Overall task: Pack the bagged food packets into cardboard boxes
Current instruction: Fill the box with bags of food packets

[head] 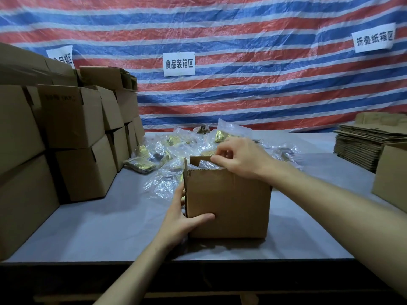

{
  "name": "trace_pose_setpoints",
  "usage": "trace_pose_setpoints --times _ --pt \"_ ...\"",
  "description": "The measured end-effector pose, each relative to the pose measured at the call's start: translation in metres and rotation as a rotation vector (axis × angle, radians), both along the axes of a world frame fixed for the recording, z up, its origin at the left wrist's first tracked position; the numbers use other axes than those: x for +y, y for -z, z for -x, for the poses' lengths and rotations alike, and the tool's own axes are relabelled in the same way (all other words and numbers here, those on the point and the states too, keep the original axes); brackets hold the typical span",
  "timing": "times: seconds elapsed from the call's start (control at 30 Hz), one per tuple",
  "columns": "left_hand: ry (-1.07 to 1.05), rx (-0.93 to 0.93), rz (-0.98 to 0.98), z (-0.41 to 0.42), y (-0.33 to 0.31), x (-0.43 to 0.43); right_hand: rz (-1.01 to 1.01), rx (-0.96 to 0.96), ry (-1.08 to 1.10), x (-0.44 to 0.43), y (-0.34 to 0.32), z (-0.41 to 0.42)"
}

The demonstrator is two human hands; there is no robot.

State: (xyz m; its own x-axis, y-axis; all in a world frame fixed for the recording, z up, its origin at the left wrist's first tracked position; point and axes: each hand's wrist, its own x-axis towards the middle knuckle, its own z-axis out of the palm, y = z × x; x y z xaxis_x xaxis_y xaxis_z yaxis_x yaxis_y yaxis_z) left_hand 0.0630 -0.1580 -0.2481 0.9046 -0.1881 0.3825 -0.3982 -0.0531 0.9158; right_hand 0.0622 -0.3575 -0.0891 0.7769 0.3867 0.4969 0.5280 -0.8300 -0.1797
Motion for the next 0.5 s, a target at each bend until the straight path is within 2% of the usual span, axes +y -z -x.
trace_pose_setpoints --times 0.07,0.13,0.2,0.3,0.43,0.5 --pt "-0.002 -0.005 -0.011 0.000 0.000 0.000 0.067 0.215 -0.049 0.001 -0.002 0.005" --pt "-0.003 -0.017 -0.032 -0.002 0.000 0.001 0.079 0.462 0.003 0.002 -0.005 0.009" --pt "-0.001 -0.026 -0.043 -0.003 0.002 0.002 0.078 0.563 0.022 0.002 -0.006 0.010" --pt "-0.015 -0.018 -0.047 -0.005 0.005 0.003 0.063 0.383 -0.063 -0.007 -0.003 0.012" --pt "-0.018 0.016 -0.033 -0.008 0.006 0.004 -0.016 -0.098 0.010 -0.036 0.004 0.016" --pt "-0.013 0.041 -0.043 -0.008 0.007 0.003 -0.092 -0.101 0.093 -0.056 0.013 0.022"
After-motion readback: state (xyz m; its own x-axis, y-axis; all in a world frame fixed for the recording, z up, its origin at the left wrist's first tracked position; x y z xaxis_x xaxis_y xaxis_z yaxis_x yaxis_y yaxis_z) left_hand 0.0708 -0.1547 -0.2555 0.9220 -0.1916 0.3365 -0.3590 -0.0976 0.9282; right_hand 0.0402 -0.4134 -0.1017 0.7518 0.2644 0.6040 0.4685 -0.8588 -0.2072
